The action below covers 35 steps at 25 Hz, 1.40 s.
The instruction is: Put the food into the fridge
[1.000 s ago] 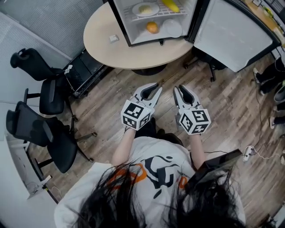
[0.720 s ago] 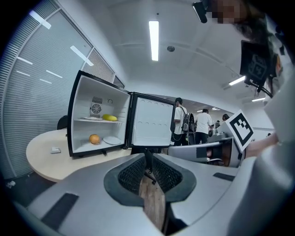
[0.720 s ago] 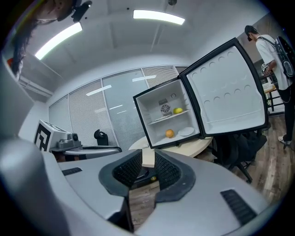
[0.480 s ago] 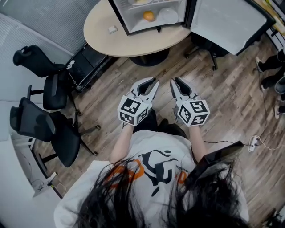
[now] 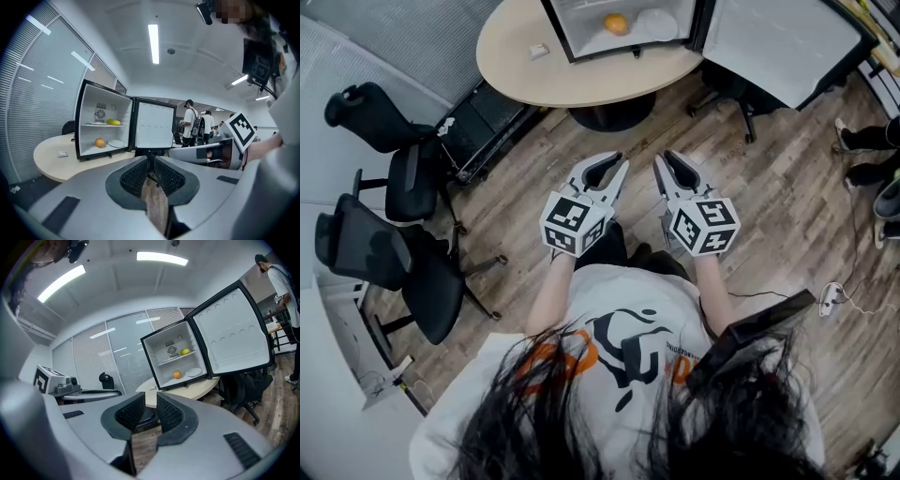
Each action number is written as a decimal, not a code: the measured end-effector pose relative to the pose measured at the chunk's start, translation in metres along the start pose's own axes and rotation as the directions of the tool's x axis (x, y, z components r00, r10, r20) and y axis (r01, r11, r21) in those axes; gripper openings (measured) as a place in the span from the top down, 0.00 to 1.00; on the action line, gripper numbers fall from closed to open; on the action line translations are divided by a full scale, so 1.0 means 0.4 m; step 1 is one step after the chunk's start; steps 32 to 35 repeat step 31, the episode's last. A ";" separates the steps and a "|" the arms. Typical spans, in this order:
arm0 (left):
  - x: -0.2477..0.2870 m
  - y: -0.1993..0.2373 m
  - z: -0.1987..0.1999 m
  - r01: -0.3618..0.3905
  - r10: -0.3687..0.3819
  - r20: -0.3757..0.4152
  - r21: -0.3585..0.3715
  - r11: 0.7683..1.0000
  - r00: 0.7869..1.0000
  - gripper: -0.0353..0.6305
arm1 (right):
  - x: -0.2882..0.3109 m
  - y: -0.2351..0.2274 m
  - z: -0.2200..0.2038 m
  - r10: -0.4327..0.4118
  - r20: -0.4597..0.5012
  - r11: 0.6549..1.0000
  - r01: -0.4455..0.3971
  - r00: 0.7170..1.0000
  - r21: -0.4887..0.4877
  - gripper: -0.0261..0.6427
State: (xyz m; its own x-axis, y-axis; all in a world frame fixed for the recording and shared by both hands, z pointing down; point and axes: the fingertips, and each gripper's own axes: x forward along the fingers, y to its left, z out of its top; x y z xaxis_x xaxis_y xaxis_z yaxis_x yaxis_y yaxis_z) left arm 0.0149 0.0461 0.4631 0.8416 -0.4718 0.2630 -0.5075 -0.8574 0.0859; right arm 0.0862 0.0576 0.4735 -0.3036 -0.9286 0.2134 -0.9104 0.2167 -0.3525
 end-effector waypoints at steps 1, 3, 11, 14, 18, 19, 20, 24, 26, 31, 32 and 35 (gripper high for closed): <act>-0.003 0.001 0.002 -0.001 0.001 0.003 0.002 1.000 1.000 0.88 | 0.002 0.003 0.001 0.001 0.000 1.000 -0.001 1.000 -0.003 0.84; -0.007 0.002 0.006 -0.004 0.004 0.007 0.005 1.000 1.000 0.88 | 0.006 0.006 0.002 0.007 -0.003 1.000 -0.007 1.000 -0.012 0.84; -0.031 0.024 0.011 -0.038 0.037 0.011 0.021 0.999 0.999 0.88 | 0.036 0.027 -0.004 0.041 -0.025 0.998 -0.042 0.999 -0.039 0.84; -0.034 0.030 0.016 -0.051 0.050 0.017 0.017 0.999 0.999 0.88 | 0.043 0.033 -0.001 0.056 -0.031 0.997 -0.057 0.998 -0.045 0.84; -0.030 0.025 0.011 -0.052 0.052 0.009 0.019 0.998 0.999 0.88 | 0.043 0.029 -0.004 0.060 -0.041 0.997 -0.062 0.997 -0.048 0.84; -0.030 0.025 0.009 -0.053 0.052 0.007 0.019 0.998 0.999 0.88 | 0.043 0.028 -0.005 0.060 -0.042 0.997 -0.062 0.997 -0.048 0.84; -0.030 0.026 0.009 -0.053 0.053 0.006 0.020 0.998 0.999 0.88 | 0.043 0.027 -0.005 0.060 -0.043 0.997 -0.062 0.997 -0.048 0.84; -0.032 0.031 0.014 -0.058 0.058 0.012 0.018 0.998 0.998 0.88 | 0.040 0.021 -0.009 0.054 -0.044 0.997 -0.056 0.998 -0.045 0.84; -0.031 0.035 0.015 -0.060 0.060 0.014 0.017 0.998 0.998 0.88 | 0.040 0.015 -0.011 0.048 -0.044 0.998 -0.050 0.998 -0.042 0.84; -0.026 0.044 0.010 -0.062 0.062 0.006 0.015 0.998 0.998 0.88 | 0.043 0.000 -0.008 0.035 -0.042 0.999 -0.036 0.999 -0.035 0.84; -0.026 0.044 0.010 -0.062 0.062 0.006 0.015 0.998 0.998 0.88 | 0.043 0.000 -0.008 0.035 -0.042 0.999 -0.036 0.999 -0.035 0.84; -0.026 0.044 0.010 -0.062 0.062 0.006 0.015 0.998 0.998 0.88 | 0.043 0.000 -0.008 0.035 -0.042 0.999 -0.036 0.999 -0.035 0.84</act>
